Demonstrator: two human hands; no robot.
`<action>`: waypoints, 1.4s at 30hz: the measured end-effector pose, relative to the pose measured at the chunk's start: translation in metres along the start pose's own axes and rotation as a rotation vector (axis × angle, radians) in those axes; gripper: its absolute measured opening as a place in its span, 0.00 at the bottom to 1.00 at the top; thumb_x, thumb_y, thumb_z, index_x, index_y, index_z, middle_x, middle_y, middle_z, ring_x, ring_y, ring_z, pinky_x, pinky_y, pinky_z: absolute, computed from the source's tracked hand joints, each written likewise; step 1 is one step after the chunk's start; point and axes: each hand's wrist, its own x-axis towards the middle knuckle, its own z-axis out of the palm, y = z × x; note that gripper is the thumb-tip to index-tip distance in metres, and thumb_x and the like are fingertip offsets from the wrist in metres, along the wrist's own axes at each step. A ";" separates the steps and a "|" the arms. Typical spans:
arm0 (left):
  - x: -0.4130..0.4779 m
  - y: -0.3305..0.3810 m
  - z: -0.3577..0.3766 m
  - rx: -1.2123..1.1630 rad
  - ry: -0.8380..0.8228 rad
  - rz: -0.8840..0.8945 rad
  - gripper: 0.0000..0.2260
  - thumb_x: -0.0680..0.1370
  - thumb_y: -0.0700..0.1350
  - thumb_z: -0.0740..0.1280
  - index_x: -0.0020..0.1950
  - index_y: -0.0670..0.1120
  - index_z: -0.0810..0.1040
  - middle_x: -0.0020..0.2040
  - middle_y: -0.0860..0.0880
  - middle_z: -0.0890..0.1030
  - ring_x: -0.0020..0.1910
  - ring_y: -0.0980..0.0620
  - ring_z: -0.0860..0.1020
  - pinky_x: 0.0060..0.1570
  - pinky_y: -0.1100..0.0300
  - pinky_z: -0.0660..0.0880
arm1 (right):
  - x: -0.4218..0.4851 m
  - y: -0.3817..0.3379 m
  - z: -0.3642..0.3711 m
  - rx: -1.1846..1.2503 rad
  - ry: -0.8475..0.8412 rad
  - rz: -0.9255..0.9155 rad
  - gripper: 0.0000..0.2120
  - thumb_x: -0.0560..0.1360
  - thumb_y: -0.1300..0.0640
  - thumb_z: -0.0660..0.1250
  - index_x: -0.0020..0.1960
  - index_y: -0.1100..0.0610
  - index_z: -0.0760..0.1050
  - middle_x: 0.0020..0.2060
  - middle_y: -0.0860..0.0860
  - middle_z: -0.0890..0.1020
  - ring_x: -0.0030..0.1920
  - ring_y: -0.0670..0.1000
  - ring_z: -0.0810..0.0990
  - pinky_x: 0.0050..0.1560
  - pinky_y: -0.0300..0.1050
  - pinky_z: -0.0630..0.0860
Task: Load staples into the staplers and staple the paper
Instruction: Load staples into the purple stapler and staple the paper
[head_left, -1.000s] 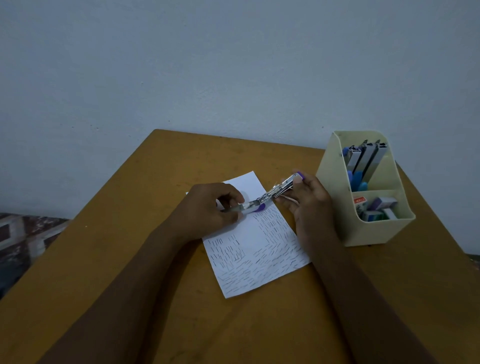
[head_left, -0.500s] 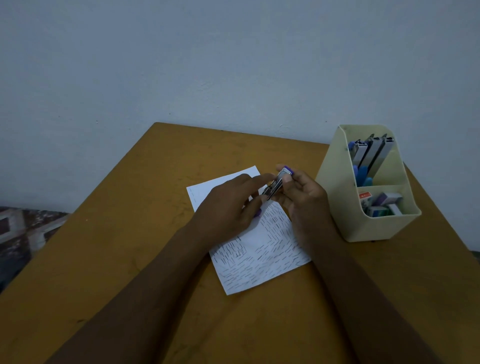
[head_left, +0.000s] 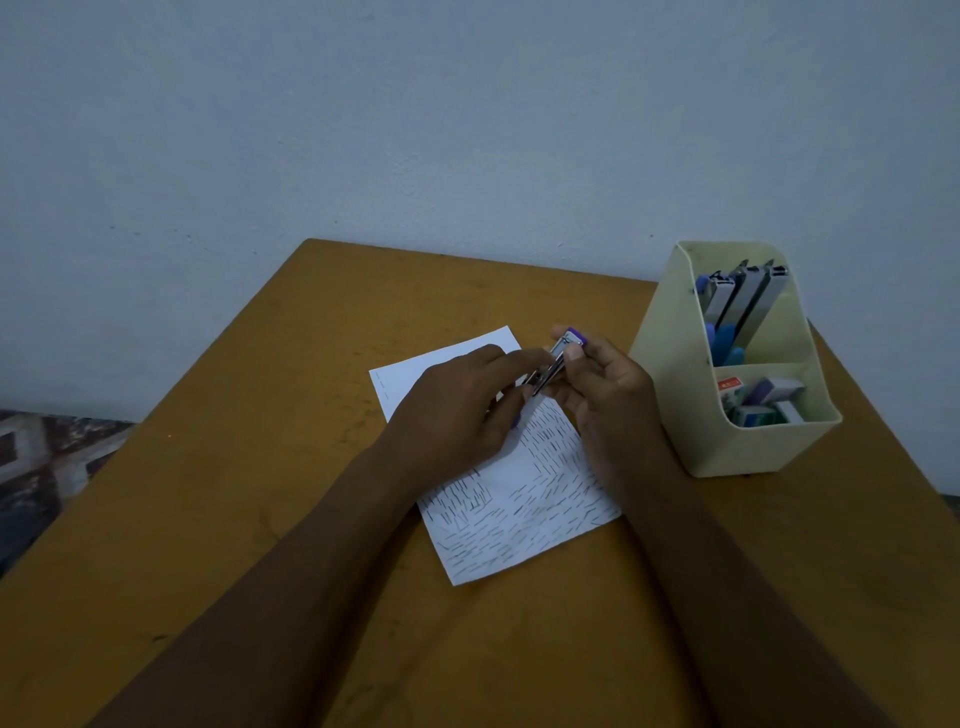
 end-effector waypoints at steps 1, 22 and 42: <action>0.000 0.000 0.000 -0.006 0.001 -0.003 0.16 0.78 0.48 0.63 0.66 0.51 0.74 0.46 0.52 0.80 0.37 0.59 0.74 0.36 0.64 0.74 | 0.000 0.000 0.000 -0.001 0.001 -0.001 0.11 0.80 0.59 0.58 0.58 0.55 0.76 0.47 0.55 0.82 0.50 0.52 0.82 0.55 0.48 0.77; -0.003 -0.005 -0.008 -0.147 0.070 -0.051 0.07 0.72 0.44 0.68 0.48 0.47 0.80 0.34 0.57 0.76 0.31 0.59 0.73 0.32 0.66 0.71 | 0.000 0.001 -0.001 -0.058 0.012 -0.026 0.10 0.80 0.58 0.59 0.57 0.52 0.77 0.47 0.49 0.83 0.52 0.50 0.81 0.58 0.49 0.77; -0.001 0.000 -0.011 -0.098 -0.038 -0.012 0.06 0.75 0.50 0.64 0.43 0.49 0.76 0.38 0.55 0.75 0.35 0.56 0.74 0.34 0.58 0.72 | 0.001 0.001 -0.002 -0.083 -0.002 -0.012 0.11 0.80 0.58 0.58 0.59 0.55 0.76 0.47 0.51 0.82 0.50 0.52 0.80 0.55 0.49 0.77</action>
